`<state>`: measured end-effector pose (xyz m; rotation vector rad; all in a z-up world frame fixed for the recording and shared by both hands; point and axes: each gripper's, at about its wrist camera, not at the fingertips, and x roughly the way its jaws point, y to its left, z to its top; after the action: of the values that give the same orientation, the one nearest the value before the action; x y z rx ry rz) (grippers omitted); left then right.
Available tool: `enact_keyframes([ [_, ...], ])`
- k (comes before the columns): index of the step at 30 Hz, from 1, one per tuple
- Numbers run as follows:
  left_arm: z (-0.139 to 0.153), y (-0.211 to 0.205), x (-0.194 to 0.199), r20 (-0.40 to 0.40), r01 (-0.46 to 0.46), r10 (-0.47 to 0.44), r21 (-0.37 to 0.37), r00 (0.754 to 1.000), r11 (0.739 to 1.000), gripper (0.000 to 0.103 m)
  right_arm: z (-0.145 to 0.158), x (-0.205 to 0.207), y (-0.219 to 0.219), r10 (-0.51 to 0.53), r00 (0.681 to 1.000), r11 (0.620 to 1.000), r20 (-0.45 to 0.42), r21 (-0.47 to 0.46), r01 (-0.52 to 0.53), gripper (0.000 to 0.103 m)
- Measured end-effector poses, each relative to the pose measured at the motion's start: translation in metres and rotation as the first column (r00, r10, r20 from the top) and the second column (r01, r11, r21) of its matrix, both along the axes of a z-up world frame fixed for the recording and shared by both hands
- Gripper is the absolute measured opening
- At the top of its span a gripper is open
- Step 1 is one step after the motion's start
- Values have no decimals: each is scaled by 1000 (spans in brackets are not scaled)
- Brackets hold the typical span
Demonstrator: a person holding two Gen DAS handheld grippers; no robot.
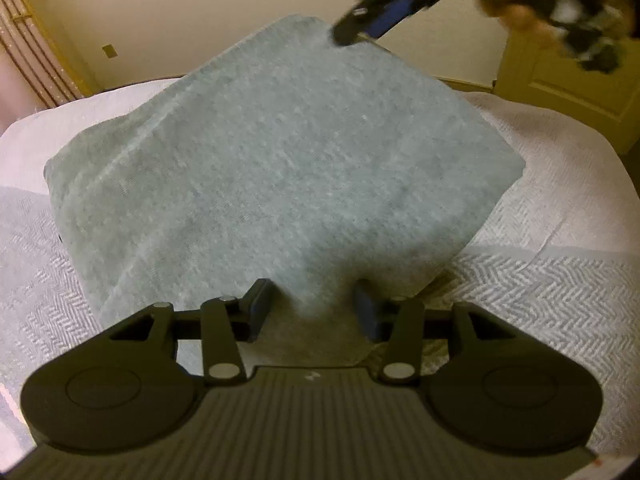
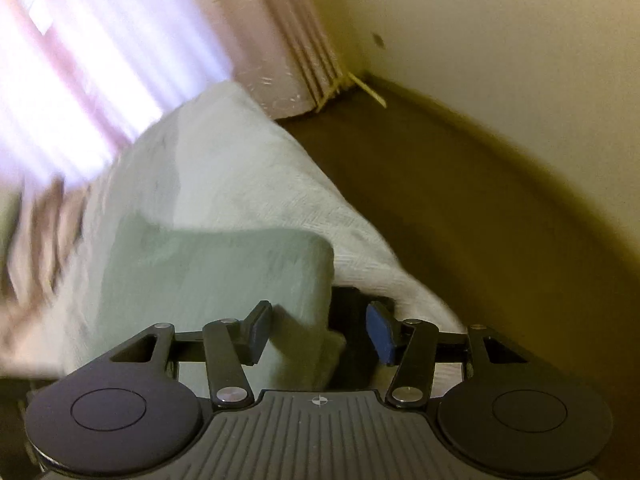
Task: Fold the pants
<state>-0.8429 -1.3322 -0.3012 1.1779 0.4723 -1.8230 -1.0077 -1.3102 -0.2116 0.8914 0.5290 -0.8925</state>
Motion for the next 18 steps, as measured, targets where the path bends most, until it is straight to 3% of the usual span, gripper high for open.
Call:
enact_keyframes([
  [1, 0, 2, 0, 2, -6, 6, -4, 1000, 1000, 44, -3, -3, -6, -14, 999, 999, 31, 37, 12, 25],
  [2, -1, 1, -1, 3, -16, 16, -11, 1000, 1000, 44, 0, -1, -10, -3, 999, 999, 39, 44, 1, 16],
  [4, 2, 4, -2, 6, -37, 38, -27, 999, 999, 43, 21, 12, -11, 51, 998, 998, -32, -31, -52, 13],
  [6, 4, 1, -4, 6, -60, 61, -34, 998, 998, 42, 28, 18, -16, 82, 995, 994, -48, -69, -86, 13],
  [10, 4, -22, -2, -46, -126, 127, 26, 991, 992, 43, -14, 18, -34, 77, 992, 997, -103, 21, -75, 14],
  [12, 8, -29, 0, -52, -141, 145, 70, 988, 988, 43, -10, 18, -30, 69, 992, 998, -104, 8, -68, 15],
  [15, 11, -30, 5, -59, -144, 151, 112, 987, 983, 44, 8, 29, -12, 68, 978, 994, -198, -71, -84, 26],
  [18, 12, -29, 9, -64, -145, 153, 124, 986, 982, 44, 27, 44, 22, 32, 968, 976, -247, -202, -84, 26],
])
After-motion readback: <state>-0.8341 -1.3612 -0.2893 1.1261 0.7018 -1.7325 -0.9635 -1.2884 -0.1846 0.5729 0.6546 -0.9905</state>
